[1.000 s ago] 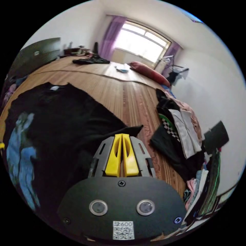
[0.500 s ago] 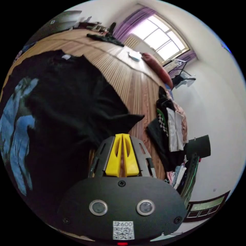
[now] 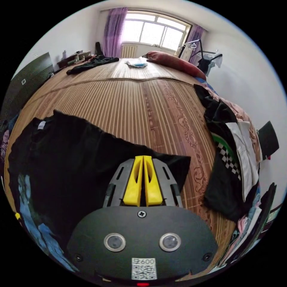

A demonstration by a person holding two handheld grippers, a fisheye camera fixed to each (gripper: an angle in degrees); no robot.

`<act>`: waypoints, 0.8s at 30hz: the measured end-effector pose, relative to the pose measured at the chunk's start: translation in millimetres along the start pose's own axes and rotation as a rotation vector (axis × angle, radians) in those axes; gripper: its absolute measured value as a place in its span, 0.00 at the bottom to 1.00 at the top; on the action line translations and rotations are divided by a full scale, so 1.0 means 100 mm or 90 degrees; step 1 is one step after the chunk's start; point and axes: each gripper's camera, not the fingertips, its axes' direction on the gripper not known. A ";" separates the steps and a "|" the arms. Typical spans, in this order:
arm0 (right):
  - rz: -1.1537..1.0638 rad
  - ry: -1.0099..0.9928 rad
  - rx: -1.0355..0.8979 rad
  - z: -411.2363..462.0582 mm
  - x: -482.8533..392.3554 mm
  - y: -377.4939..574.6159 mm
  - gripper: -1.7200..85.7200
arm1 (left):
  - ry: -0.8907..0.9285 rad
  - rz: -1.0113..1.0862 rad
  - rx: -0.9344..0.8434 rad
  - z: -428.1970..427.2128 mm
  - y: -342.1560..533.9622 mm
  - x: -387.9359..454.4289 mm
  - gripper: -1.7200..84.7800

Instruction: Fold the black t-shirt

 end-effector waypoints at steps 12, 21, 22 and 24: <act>-0.029 0.097 -0.064 -0.19 0.21 0.53 0.01 | -0.051 0.032 0.003 1.57 0.13 0.19 0.03; -0.229 -0.020 -0.156 -0.62 -0.28 1.83 0.01 | -0.017 0.020 0.003 2.85 0.29 -0.06 0.03; -0.238 0.028 -0.130 -0.67 -0.28 1.94 0.01 | -0.020 0.021 0.003 2.94 0.30 -0.05 0.03; -0.200 0.370 -0.064 -0.70 -0.20 2.31 0.01 | -0.041 0.033 0.002 3.30 0.35 0.04 0.03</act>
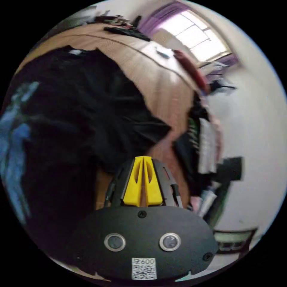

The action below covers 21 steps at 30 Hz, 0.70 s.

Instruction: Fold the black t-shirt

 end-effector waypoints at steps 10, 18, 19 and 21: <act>0.077 -0.263 0.056 -0.27 0.24 1.84 0.01 | -0.031 0.024 0.010 1.34 0.23 0.13 0.03; 0.060 -0.585 0.171 -0.50 0.20 3.86 0.01 | -0.190 0.088 -0.004 2.18 0.28 0.72 0.03; 0.074 -0.595 0.171 -0.46 0.23 3.91 0.01 | -0.205 0.074 -0.020 2.14 0.27 0.73 0.03; 0.086 -0.604 0.134 -0.46 0.30 4.05 0.01 | -0.200 0.027 0.076 1.43 0.63 0.89 0.03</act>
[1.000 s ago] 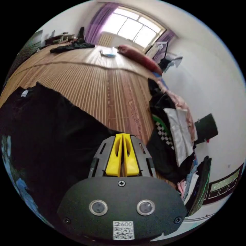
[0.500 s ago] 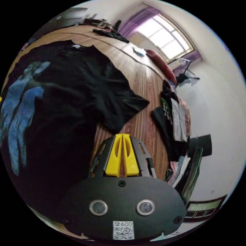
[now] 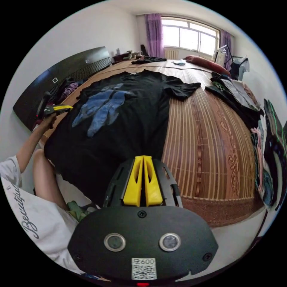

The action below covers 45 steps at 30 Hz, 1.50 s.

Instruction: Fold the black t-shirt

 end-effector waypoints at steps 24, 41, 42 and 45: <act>0.068 0.002 -0.051 -0.37 0.92 1.71 0.10 | 0.331 -0.350 -0.084 -1.16 2.72 -4.87 0.12; 0.063 -0.200 0.115 -1.09 1.62 2.03 0.01 | 0.603 -0.289 0.059 -1.82 3.39 -8.68 0.06; 0.077 -0.243 0.162 -1.25 1.74 2.06 0.01 | 0.629 -0.323 0.112 -1.97 3.54 -9.13 0.06; 0.111 -0.360 0.230 -1.44 2.01 2.11 0.01 | 0.753 -0.404 0.165 -1.93 3.77 -9.89 0.05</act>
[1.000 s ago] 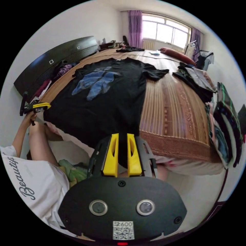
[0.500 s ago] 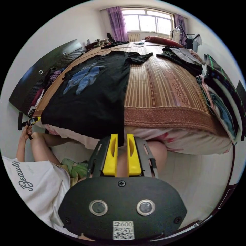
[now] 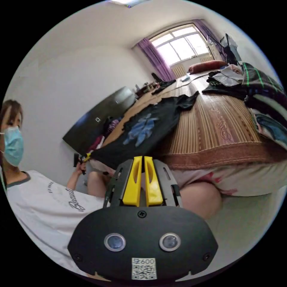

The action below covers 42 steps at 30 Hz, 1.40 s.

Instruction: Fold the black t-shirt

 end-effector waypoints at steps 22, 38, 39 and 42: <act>-0.159 0.382 -0.083 1.75 -0.51 -0.07 0.01 | -0.402 0.210 -0.092 3.43 0.96 3.79 0.03; 0.014 0.329 0.057 1.63 -0.22 -0.44 0.01 | -0.590 0.227 -0.145 4.65 1.19 5.47 0.03; -0.032 0.277 0.061 1.76 -0.35 -0.63 0.01 | -0.553 0.289 -0.134 4.97 0.86 5.79 0.03; -0.166 0.149 -0.036 2.47 -0.62 -1.27 0.01 | -0.464 0.409 -0.196 6.30 -0.22 6.24 0.03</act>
